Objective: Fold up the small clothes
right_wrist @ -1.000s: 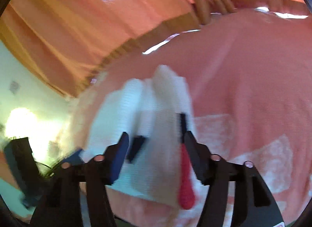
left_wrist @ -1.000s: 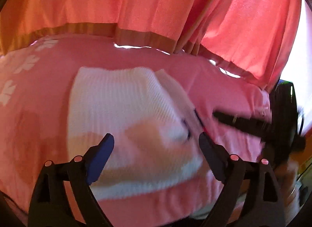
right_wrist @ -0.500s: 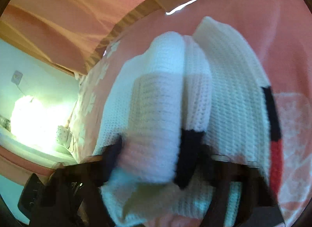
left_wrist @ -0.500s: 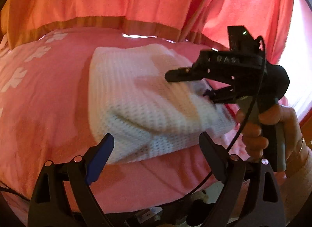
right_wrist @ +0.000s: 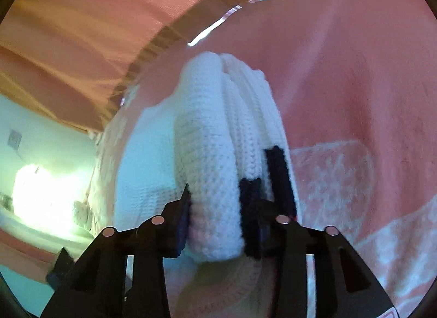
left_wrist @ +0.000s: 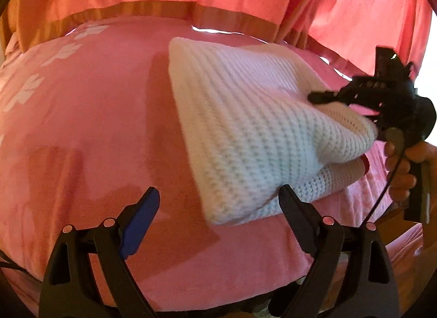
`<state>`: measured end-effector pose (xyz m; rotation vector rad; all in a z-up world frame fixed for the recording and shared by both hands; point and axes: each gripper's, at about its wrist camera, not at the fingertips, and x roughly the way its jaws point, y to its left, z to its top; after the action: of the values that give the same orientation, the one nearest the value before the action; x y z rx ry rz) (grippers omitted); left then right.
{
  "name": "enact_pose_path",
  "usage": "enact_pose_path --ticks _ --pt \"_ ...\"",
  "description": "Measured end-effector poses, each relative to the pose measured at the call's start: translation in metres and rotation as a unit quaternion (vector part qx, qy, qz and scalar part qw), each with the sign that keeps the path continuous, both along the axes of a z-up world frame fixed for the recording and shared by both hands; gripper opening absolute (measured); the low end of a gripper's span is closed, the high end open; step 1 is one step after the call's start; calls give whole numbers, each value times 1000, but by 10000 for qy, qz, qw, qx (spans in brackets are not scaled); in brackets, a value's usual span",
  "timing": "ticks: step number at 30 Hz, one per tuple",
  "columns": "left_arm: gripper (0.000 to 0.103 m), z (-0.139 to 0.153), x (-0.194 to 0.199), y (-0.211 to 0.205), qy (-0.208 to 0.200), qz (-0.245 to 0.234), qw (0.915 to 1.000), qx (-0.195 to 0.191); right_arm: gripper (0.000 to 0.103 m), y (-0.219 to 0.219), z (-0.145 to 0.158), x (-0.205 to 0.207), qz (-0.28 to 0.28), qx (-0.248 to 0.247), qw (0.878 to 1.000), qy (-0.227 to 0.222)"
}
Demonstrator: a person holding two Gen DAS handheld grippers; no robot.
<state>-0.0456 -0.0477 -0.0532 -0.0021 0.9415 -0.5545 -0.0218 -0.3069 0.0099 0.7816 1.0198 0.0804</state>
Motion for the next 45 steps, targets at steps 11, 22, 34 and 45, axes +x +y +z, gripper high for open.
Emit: enact_pose_path --ticks 11,22,34,45 --pt "48 -15 2 -21 175 -340 9991 168 24 31 7 -35 547 -303 9980 -118" --pt "14 -11 13 7 833 -312 9957 245 14 1 -15 -70 165 -31 9992 362" --pt "43 71 -19 19 -61 -522 9985 -171 29 27 73 -102 -284 -1739 9812 -793" --pt "47 20 56 -52 66 -254 9982 538 3 31 7 -34 449 -2155 9755 19"
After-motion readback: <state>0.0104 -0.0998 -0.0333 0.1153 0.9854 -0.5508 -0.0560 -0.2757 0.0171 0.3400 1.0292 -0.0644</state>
